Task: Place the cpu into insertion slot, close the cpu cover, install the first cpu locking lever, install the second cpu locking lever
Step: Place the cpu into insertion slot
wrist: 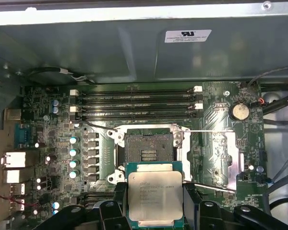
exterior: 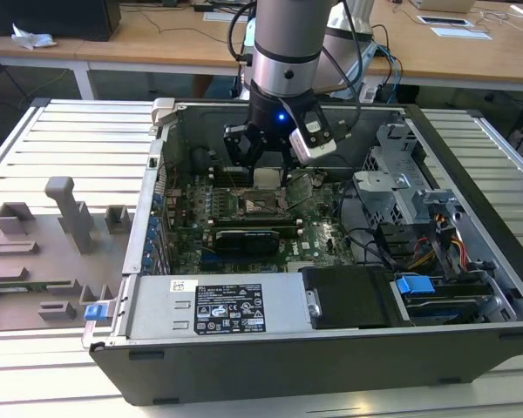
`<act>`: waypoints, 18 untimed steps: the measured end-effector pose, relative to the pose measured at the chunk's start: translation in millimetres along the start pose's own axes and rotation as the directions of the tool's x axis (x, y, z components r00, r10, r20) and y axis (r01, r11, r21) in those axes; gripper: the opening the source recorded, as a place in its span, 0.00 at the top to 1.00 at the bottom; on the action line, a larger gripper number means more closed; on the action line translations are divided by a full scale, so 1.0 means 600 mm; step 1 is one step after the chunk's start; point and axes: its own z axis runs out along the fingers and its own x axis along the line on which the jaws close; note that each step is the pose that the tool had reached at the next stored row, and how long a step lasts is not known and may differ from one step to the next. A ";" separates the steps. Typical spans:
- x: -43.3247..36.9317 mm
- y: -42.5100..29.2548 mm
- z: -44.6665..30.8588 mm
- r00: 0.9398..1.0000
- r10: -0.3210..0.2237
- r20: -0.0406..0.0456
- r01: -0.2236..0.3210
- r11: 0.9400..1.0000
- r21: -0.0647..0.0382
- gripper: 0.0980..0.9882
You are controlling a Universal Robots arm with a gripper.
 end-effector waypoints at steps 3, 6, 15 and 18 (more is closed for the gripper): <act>0.000 0.000 0.000 1.000 0.000 0.000 0.000 1.000 0.000 0.50; 0.000 0.000 0.000 1.000 0.000 0.000 0.000 1.000 0.000 0.50; 0.000 0.000 0.001 0.996 0.091 0.008 -0.091 0.996 -0.002 0.50; 0.000 0.000 0.001 0.990 0.142 0.013 -0.142 0.990 -0.003 0.50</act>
